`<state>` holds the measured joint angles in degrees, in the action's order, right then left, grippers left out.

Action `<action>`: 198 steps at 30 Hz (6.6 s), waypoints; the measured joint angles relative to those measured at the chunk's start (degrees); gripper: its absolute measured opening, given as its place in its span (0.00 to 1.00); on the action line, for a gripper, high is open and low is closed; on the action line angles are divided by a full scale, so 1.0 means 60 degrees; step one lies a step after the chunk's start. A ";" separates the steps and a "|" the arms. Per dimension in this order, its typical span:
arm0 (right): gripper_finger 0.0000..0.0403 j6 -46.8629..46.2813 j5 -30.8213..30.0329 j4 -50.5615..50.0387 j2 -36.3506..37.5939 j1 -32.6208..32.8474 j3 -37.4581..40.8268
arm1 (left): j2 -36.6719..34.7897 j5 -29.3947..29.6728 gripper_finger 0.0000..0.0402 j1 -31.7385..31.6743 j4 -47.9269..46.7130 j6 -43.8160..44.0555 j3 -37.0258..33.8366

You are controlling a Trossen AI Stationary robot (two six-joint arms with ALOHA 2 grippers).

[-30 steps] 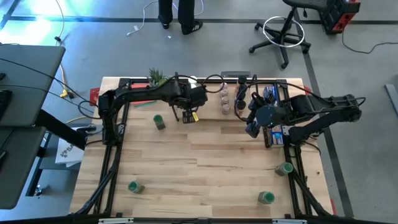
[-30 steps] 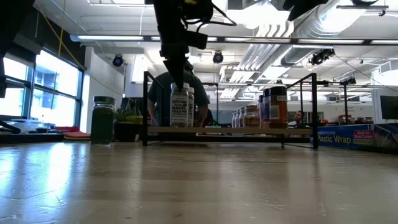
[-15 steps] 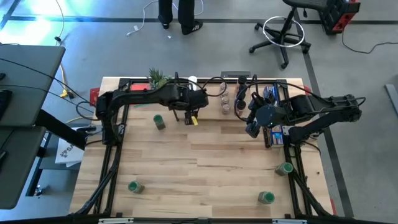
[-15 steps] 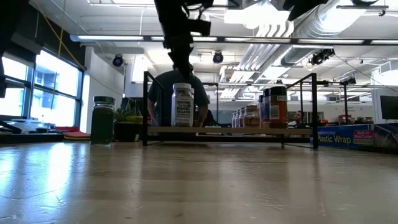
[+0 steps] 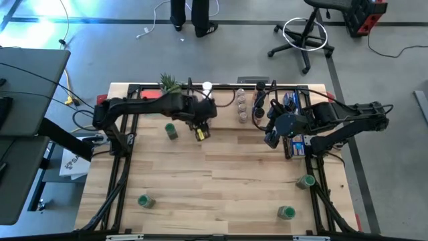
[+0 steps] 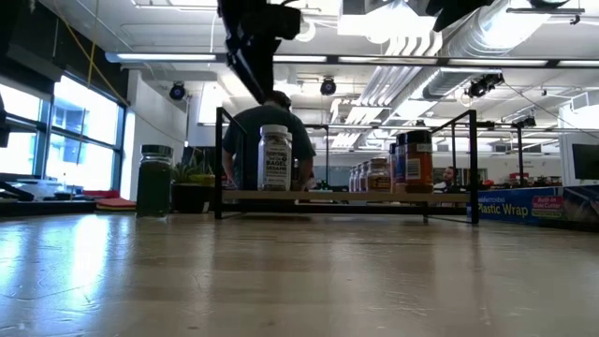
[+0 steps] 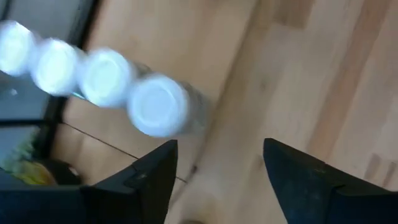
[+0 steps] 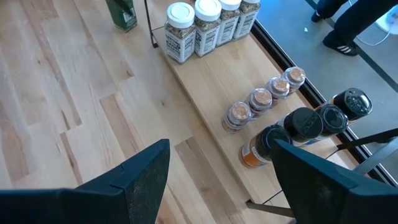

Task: Shelf spices
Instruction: Put the green seasoning bottle on the shelf

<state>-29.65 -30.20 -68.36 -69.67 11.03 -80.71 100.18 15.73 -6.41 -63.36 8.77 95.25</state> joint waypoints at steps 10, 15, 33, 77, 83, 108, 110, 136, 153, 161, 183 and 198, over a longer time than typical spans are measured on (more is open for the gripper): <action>0.68 0.0003 -0.0004 0.0000 0.0000 0.0000 0.0000 | 0.0043 0.0054 0.41 -0.0080 0.0678 0.0704 -0.1430; 0.68 -0.0015 -0.0004 0.0000 0.0000 0.0000 0.0000 | 0.0128 0.0056 0.40 -0.0420 0.1140 0.0442 -0.1763; 0.68 -0.0240 -0.0004 0.0004 0.0000 0.0000 0.0000 | 0.0131 0.0051 0.40 -0.1200 0.2788 -0.1653 -0.2155; 0.68 -0.0310 -0.0164 0.0004 -0.0004 -0.0007 0.0000 | 0.1777 0.0456 0.10 -0.0428 0.4413 0.1695 -0.1678; 0.68 -0.0310 -0.0160 0.0004 -0.0004 -0.0007 0.0000 | 0.1763 0.0561 0.10 -0.0558 0.4416 0.1659 -0.1678; 0.68 0.0220 -0.0198 0.0004 -0.0004 -0.0007 0.0000 | 0.1759 0.0478 0.10 0.1167 0.1397 0.1270 0.3861; 0.68 0.0538 -0.0196 0.0007 -0.0004 -0.0007 0.0000 | 0.1756 0.0484 0.10 0.1210 0.1190 0.1276 0.4519; 0.68 0.2011 0.2735 0.0460 0.0243 0.0346 -0.0004 | 0.0775 -0.0645 0.10 0.2861 -0.4337 0.6347 0.3433; 0.68 -0.3964 0.6190 0.0140 -0.0107 0.4013 -0.0004 | 0.0703 0.0378 0.10 0.2965 -0.3084 0.3618 0.1729; 0.69 -0.6959 0.6882 0.0532 -0.1281 0.5360 -0.0004 | 0.0663 0.0502 0.10 0.3033 -0.2884 0.2996 0.1736; 0.94 -0.7796 0.5053 -0.0066 -0.4673 0.7733 -0.0004 | 0.0663 -0.0244 0.10 0.2825 -0.2009 0.2686 0.1739; 0.92 -0.7749 0.4936 0.0849 -0.6081 0.7800 0.0000 | 0.0663 -0.0925 0.10 0.2616 -0.1801 0.2669 0.1739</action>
<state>-76.14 -0.58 -63.26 -106.15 57.83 -80.70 104.16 10.18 9.28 -74.16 24.78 105.69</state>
